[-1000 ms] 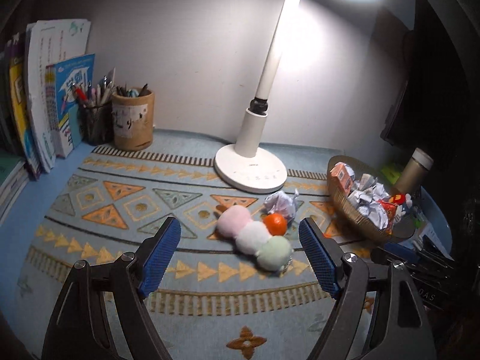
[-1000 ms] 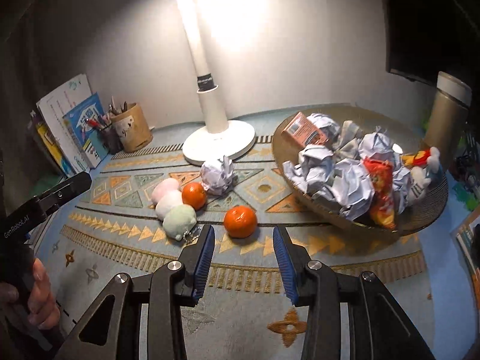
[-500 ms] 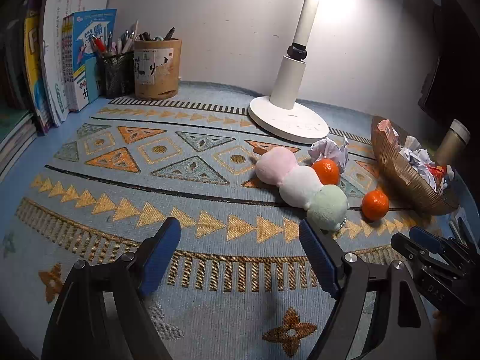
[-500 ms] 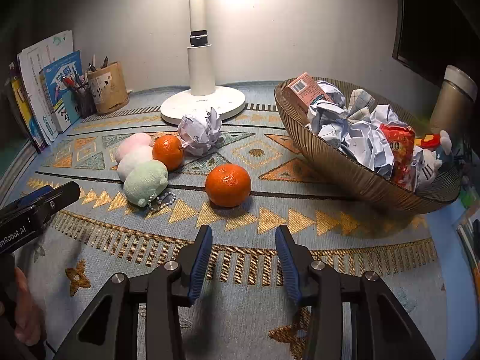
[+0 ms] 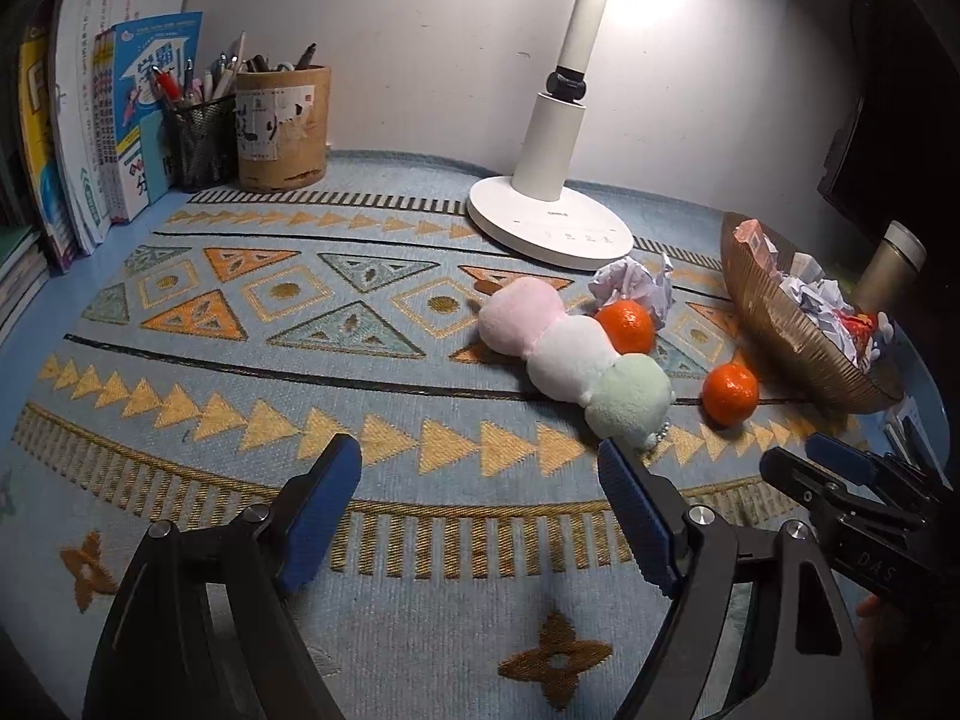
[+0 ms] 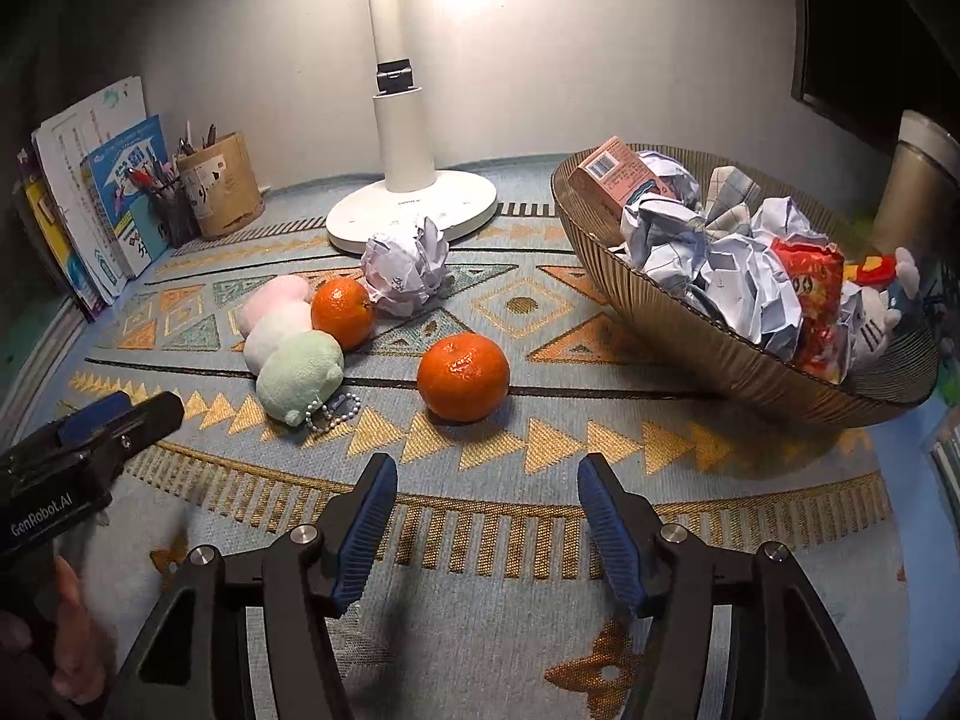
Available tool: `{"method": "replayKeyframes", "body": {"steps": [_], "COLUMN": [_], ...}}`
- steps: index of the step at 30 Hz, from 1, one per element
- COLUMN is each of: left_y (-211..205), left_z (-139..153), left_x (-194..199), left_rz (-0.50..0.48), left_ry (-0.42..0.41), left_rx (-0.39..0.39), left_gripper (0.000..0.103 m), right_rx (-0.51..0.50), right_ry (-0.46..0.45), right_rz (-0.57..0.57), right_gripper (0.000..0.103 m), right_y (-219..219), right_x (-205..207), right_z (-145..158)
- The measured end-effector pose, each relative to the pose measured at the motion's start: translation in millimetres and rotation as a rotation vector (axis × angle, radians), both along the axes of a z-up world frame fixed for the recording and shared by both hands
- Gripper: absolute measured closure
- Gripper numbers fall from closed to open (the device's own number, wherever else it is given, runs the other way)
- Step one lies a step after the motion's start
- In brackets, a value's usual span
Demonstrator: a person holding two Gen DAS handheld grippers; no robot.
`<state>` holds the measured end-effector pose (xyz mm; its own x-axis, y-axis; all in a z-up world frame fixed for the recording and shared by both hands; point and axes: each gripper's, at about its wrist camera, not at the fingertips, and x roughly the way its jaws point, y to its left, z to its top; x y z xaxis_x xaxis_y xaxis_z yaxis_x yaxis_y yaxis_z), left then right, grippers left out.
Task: Organize objects
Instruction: 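Move both open tools back toward the plush and oranges, then grasp the pink-white-green plush with left tool while right tool grasps an orange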
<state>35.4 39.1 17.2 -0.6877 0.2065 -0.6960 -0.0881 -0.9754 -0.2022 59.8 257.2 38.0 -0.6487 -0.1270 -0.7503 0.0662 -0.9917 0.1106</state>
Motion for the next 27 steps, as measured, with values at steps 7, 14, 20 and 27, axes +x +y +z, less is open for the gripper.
{"method": "replayKeyframes", "body": {"steps": [7, 14, 20, 27], "left_y": [36, 68, 45, -8], "left_z": [2, -16, -8, 10], "left_x": [-46, -70, -54, -36], "left_rz": [-0.093, -0.011, -0.094, -0.164], "left_ry": [-0.114, -0.158, -0.147, -0.112], "left_rx": [0.125, -0.028, -0.074, -0.097], "left_gripper": [0.020, 0.020, 0.048, 0.050], "right_rx": [0.019, 0.001, -0.014, -0.009], "right_ry": [-0.018, -0.063, -0.065, -0.070], "right_rz": [0.013, 0.028, 0.063, 0.071], "right_gripper": [0.042, 0.042, 0.042, 0.042], "right_y": [7, 15, 4, -4], "right_x": [-19, -33, -42, -50], "right_z": [1, -8, -6, -8]}}
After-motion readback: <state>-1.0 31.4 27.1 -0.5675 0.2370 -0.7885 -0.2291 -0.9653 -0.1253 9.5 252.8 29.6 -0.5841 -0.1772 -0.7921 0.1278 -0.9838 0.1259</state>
